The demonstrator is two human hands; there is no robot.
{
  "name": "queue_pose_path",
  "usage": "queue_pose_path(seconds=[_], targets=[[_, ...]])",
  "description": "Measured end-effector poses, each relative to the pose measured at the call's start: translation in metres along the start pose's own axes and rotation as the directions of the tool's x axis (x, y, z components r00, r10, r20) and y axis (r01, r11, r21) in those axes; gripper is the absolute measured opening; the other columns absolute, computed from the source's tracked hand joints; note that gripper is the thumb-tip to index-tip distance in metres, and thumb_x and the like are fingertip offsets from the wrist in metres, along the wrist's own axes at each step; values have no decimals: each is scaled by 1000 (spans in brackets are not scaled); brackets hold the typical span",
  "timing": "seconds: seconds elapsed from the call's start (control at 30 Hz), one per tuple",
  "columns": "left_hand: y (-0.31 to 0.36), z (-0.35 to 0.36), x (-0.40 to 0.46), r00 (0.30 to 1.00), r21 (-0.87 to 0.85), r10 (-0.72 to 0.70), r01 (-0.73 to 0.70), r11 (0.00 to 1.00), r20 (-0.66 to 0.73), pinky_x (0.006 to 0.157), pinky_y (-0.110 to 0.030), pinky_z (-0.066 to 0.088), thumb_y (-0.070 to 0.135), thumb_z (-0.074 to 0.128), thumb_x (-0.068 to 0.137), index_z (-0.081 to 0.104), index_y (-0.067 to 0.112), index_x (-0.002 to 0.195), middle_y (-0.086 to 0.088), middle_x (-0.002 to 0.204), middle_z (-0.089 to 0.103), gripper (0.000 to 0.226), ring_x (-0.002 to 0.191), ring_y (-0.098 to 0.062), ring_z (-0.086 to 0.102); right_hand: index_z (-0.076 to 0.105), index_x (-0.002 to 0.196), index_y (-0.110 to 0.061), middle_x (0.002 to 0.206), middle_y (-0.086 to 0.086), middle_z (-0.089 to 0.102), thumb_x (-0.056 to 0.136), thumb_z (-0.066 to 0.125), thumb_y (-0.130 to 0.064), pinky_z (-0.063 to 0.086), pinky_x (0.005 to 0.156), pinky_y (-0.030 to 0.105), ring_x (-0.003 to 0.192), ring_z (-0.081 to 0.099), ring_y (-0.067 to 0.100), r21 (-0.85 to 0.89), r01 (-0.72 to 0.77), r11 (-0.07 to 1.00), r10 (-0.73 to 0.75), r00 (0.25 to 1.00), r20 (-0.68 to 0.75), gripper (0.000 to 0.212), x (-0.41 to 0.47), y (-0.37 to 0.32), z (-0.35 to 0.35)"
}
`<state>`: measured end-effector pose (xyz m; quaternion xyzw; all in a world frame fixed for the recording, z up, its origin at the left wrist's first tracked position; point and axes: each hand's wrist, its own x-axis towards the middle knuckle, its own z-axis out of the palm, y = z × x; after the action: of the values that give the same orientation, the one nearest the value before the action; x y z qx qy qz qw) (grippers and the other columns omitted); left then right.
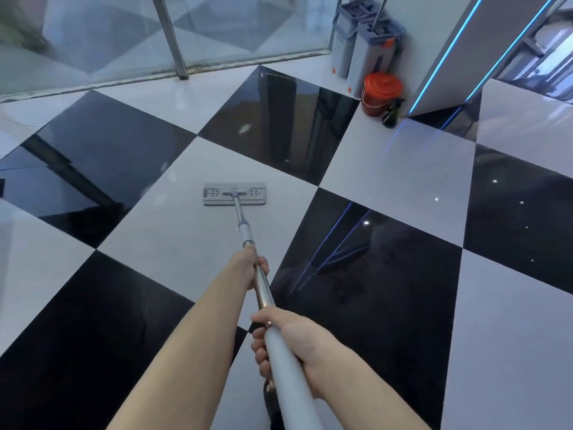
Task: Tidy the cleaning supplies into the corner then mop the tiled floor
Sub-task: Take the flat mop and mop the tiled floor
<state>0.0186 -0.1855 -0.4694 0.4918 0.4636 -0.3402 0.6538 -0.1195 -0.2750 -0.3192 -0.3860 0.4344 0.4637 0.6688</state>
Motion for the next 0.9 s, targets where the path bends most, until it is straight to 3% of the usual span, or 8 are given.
queue_pose_path(seconds=[0.13,0.3,0.4,0.5,0.57,0.7,0.9], targets=[[-39,-22,-24,998,-73,-45,42,996,-36,31,-8,30,31,42,98,37,13,79,0,52,33,26,19,-10,27,54,61,-7,47,3,52,83,59,-18,41,35,16,32,48,13,-36,47,998,-47,999,-4,25,-6,37,-4],[-120,-69,-68,997,-168,-40,28,985,-67,29,-8,28,41,43,97,31,14,69,0,29,27,40,16,-9,24,50,64,-6,45,4,51,84,51,-9,43,34,15,31,50,13,-22,-4,1000,5,998,63,20,-15,117,-5],[-174,-98,-114,997,-148,-9,-2,989,-74,30,-6,27,53,44,94,32,14,66,1,26,27,49,16,-9,23,50,69,-9,45,4,49,85,47,-6,42,34,14,29,49,13,13,0,1000,-1,994,112,16,-19,177,-2],[-218,-132,-150,993,-89,80,-88,992,-91,30,-4,25,37,37,102,49,13,60,1,27,32,50,15,-9,26,49,75,-15,42,3,47,86,45,-6,40,32,12,28,47,12,35,-14,999,9,989,145,15,-16,230,10],[-238,-152,-170,990,-48,97,-103,994,-103,29,-4,23,32,35,103,39,10,61,0,27,31,48,15,-9,27,50,83,-16,42,5,47,86,45,-5,39,31,12,27,46,13,48,-2,999,-5,990,142,13,-14,253,20],[-258,-182,-188,993,5,48,-47,999,-107,30,-6,23,62,40,93,33,11,66,0,32,31,58,19,-9,28,54,77,-18,45,7,46,85,45,-4,36,30,11,26,43,13,87,14,996,-25,992,123,19,-14,283,39],[-242,-197,-187,1000,-26,14,-15,1000,-18,29,-6,24,63,39,92,29,12,68,2,31,29,57,18,-8,25,48,76,-16,41,4,47,87,46,-7,36,30,10,25,44,10,71,-15,997,6,992,124,14,-12,282,63]])
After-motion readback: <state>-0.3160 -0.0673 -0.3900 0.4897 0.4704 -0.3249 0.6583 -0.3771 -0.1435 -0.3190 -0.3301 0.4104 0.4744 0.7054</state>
